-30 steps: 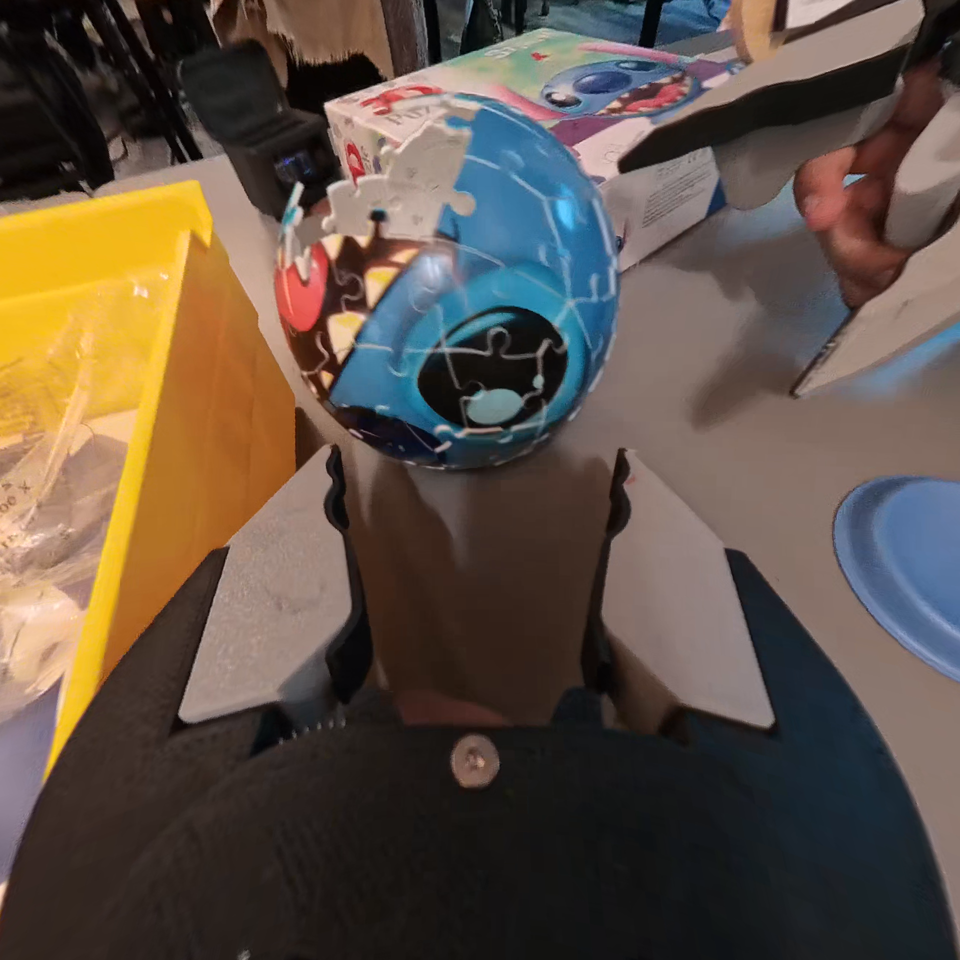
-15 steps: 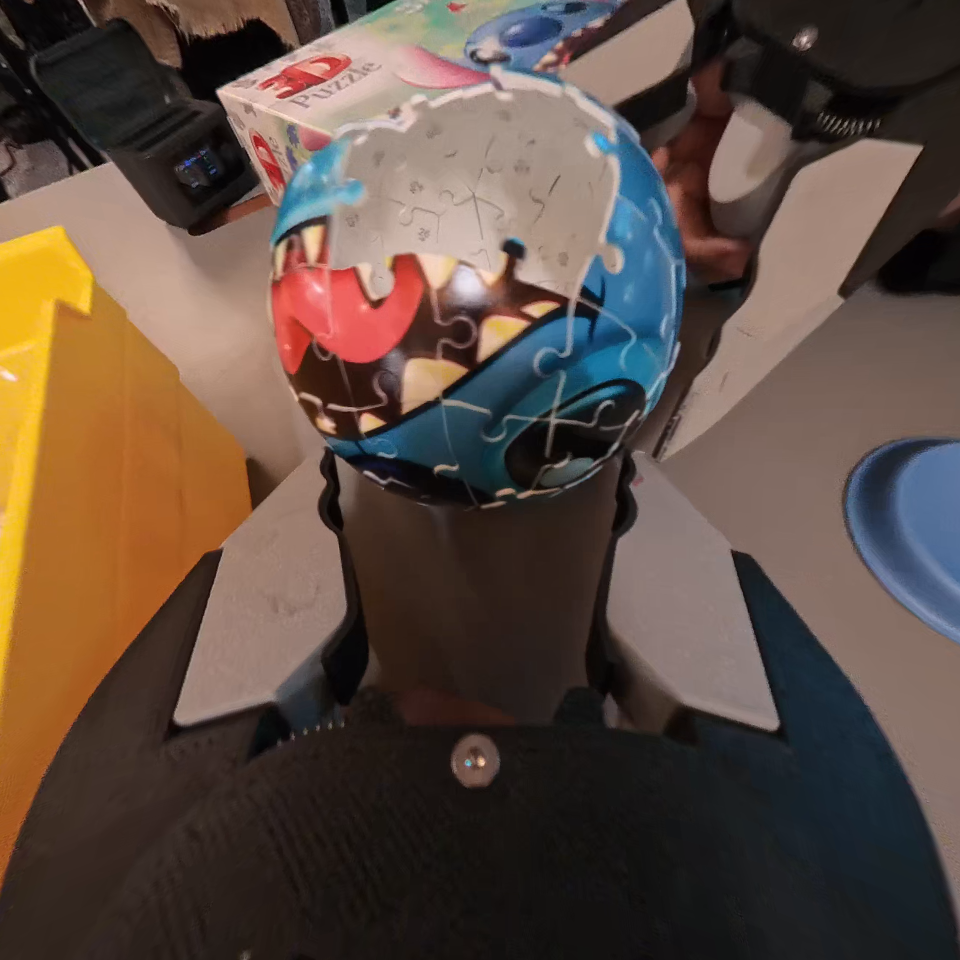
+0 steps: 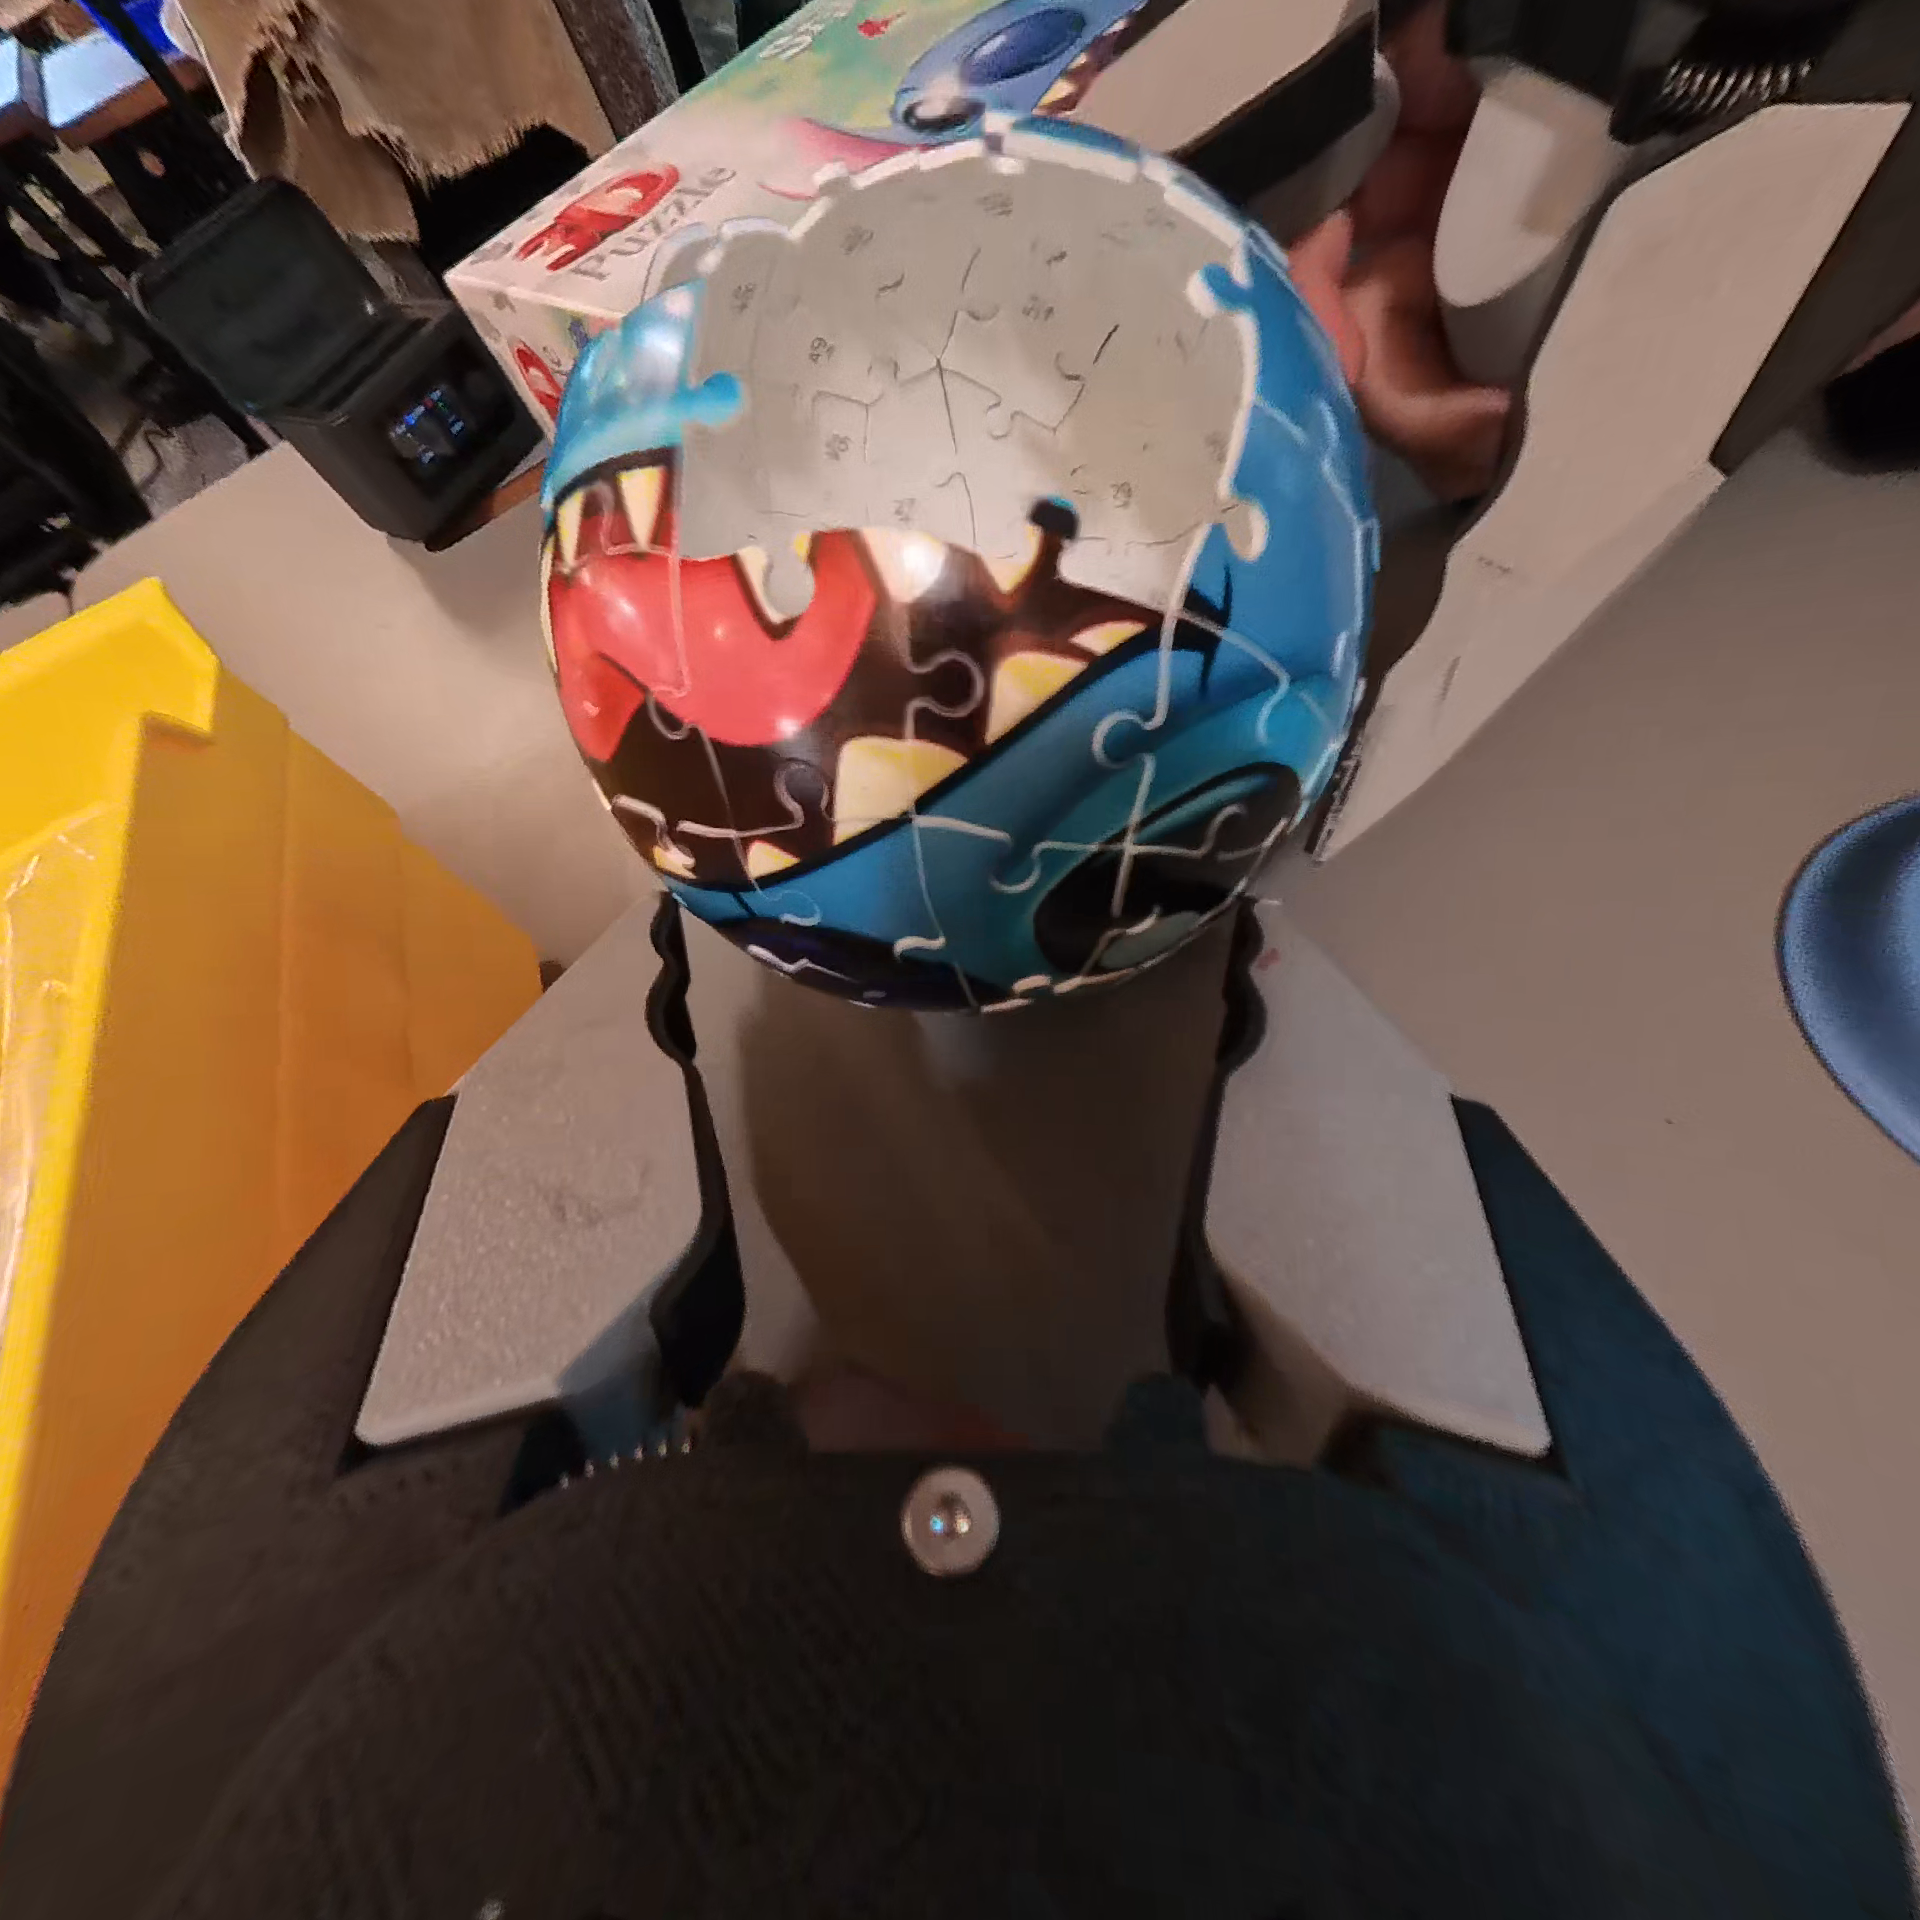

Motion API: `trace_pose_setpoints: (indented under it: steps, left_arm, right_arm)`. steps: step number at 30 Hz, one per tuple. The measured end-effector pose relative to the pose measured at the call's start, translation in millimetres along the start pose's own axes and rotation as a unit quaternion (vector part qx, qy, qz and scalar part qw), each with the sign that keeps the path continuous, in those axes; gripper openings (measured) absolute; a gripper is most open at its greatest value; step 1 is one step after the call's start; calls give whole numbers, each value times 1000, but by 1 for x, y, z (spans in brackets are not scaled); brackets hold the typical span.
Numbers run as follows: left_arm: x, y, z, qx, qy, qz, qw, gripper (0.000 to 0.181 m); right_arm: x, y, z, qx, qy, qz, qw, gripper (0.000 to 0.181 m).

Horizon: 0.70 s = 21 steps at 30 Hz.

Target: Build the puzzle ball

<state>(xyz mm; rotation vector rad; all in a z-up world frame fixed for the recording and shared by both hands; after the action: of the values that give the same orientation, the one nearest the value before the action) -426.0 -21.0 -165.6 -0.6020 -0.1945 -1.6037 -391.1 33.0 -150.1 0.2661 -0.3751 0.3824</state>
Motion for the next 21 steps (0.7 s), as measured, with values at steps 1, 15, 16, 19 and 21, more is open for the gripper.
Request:
trace_pose_setpoints:
  steps: [1,15,16,19,21]
  left_arm:
    - [2,2,1,-4,3,2,1000,102]
    - [21,29,5,-36,21,31,999,98]
    - [22,31,5,-37,21,32,999,98]
    - [26,38,5,-38,22,31,999,99]
    - [28,42,5,-43,23,34,998,99]
  right_arm:
    - [2,-2,0,5,0,-3,1000,125]
    - [20,-25,5,8,13,-5,1000,125]
    - [22,-27,5,9,13,-5,1000,124]
    - [26,-33,6,12,16,-5,1000,123]
    - [28,-35,5,17,14,-7,1000,124]
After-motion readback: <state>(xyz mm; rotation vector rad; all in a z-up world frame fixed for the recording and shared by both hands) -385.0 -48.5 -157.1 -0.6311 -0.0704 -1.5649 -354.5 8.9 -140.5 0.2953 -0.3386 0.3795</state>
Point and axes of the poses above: each gripper's, where its closed fingertips meet, x back along the fingers, z out of its top, y = z × x across the jaws, the point moved 2 cm from there along x, back along the fingers
